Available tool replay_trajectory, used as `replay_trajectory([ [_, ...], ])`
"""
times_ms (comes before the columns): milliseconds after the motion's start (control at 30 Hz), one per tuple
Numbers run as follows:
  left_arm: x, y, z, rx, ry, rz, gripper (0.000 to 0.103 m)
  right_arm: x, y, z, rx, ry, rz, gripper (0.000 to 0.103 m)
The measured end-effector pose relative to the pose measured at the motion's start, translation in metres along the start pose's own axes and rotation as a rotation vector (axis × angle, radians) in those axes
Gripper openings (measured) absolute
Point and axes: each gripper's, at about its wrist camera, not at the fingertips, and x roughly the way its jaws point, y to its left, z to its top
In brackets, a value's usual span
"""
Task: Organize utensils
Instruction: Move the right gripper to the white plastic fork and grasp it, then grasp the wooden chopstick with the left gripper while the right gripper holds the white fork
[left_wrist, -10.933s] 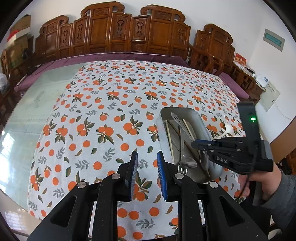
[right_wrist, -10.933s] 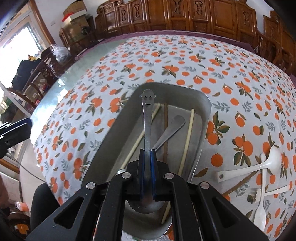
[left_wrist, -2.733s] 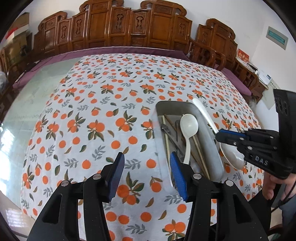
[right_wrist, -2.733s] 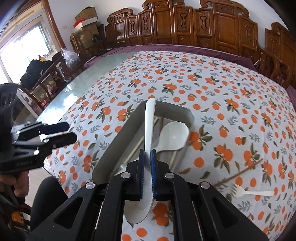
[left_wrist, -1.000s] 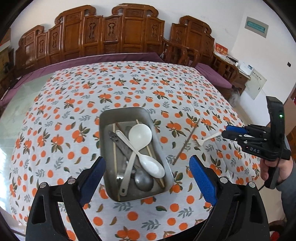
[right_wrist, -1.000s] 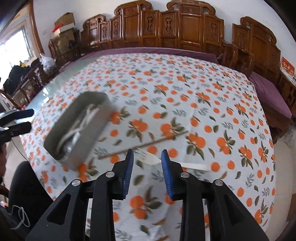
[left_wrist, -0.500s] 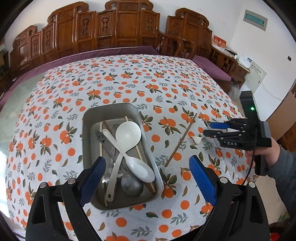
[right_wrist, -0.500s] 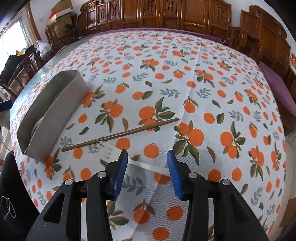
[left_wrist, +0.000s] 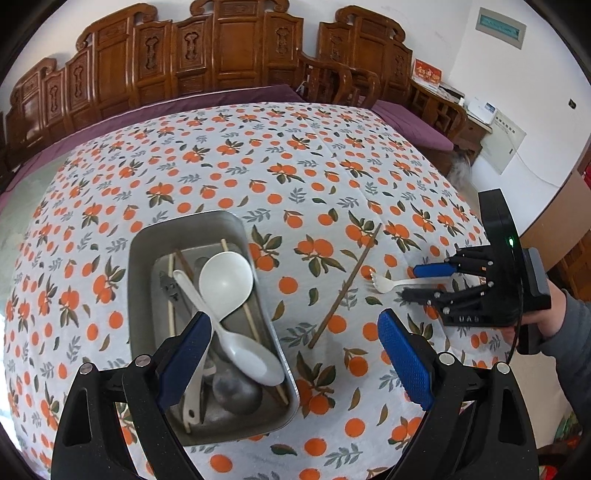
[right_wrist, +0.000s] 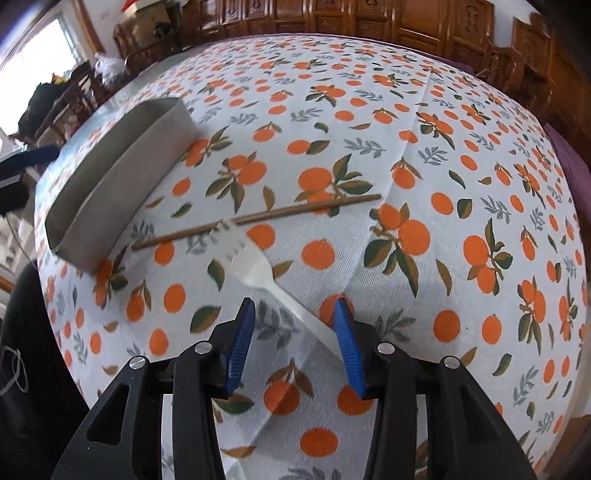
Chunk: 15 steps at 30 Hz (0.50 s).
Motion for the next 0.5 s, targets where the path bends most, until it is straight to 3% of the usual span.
replay_trajectory([
  [200,0.012,-0.009,0.008,0.037,0.011,-0.015,0.088,-0.003,0.000,-0.007,-0.007,-0.017,-0.055,0.010],
  [300,0.016,-0.013,0.013,0.052,0.003,-0.035,0.084,-0.004,-0.001,-0.011,0.005,-0.035,-0.044,0.009],
  [500,0.032,-0.023,0.021,0.092,0.031,-0.053,0.064,-0.011,-0.001,-0.020,0.057,-0.066,-0.045,0.009],
])
